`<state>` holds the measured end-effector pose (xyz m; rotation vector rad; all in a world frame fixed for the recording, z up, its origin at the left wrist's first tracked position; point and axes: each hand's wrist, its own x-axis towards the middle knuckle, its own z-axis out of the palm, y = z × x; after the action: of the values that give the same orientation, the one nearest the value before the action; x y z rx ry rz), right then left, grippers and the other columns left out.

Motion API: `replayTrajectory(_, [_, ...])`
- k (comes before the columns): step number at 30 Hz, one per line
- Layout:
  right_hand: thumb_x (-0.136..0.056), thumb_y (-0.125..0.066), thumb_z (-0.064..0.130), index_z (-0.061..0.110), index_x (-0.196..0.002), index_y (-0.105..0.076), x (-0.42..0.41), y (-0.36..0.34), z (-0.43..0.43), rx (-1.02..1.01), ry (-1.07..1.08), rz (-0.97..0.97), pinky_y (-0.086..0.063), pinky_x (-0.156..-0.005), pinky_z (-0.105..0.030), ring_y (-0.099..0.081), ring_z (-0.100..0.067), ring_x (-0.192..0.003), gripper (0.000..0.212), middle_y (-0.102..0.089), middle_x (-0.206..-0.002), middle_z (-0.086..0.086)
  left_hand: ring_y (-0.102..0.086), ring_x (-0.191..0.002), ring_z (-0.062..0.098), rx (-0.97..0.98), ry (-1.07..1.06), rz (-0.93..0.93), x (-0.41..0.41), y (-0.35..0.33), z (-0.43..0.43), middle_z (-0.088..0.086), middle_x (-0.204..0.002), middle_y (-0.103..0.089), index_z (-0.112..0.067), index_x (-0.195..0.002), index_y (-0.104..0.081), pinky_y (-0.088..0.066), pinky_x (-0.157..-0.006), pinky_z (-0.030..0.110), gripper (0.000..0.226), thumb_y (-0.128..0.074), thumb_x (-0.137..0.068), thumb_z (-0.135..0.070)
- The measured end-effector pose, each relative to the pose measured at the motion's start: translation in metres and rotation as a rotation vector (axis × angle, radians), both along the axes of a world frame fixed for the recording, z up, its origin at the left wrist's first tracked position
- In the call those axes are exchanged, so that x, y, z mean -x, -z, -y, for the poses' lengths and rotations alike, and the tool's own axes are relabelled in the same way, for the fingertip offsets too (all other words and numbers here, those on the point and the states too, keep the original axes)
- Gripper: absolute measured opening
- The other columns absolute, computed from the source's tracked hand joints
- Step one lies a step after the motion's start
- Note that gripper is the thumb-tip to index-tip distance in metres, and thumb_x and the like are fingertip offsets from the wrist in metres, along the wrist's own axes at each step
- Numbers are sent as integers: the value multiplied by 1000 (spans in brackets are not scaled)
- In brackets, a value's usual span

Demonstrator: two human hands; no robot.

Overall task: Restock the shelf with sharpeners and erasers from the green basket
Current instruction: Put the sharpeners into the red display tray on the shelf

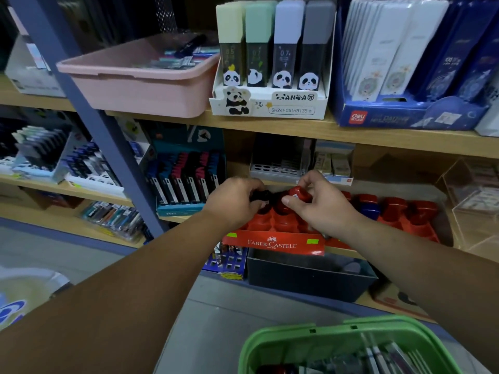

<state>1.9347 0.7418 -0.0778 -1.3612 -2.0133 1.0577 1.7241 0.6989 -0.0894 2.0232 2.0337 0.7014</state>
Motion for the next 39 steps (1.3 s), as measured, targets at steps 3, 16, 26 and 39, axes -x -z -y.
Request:
replayTrajectory(3, [-95, -71, 46, 34, -99, -44, 0, 1, -3, -38, 42, 7, -59, -60, -36, -71, -21, -83, 31, -69, -97, 1, -60, -92, 11, -56, -96, 196, 2, -19, 1, -5, -111, -62, -23, -127, -64, -48, -70, 17, 32, -69, -95, -23])
replayTrajectory(16, [-91, -81, 29, 25, -113, -65, 3, -36, 10, 108, 12, -336, -51, -48, -28, -60, -12, -45, 27, -76, -83, -13, -73, -100, 20, 251, -115, 909, -4, -39, 33, 3, -115, -73, -18, -118, -66, -63, -84, 38, 54, -94, -72, -20])
replayTrajectory(26, [-98, -72, 32, 23, -120, -67, -51, -59, -5, 52, 106, -140, -46, -43, -23, -56, -10, -42, 25, -77, -95, 1, -70, -58, 13, 166, -83, 670, -44, -48, 35, 7, -80, -75, -12, -101, -66, -60, -58, 27, 29, -74, -93, -38])
replayTrajectory(39, [-89, -79, 45, 18, -100, -69, -170, -71, -12, -40, 392, 41, -49, -60, -29, -64, -18, -67, 30, -69, -81, 0, -65, -85, 8, -15, 74, 579, -151, -49, -8, -7, -105, -60, -18, -132, -56, -50, -67, 5, 39, -69, -97, -8])
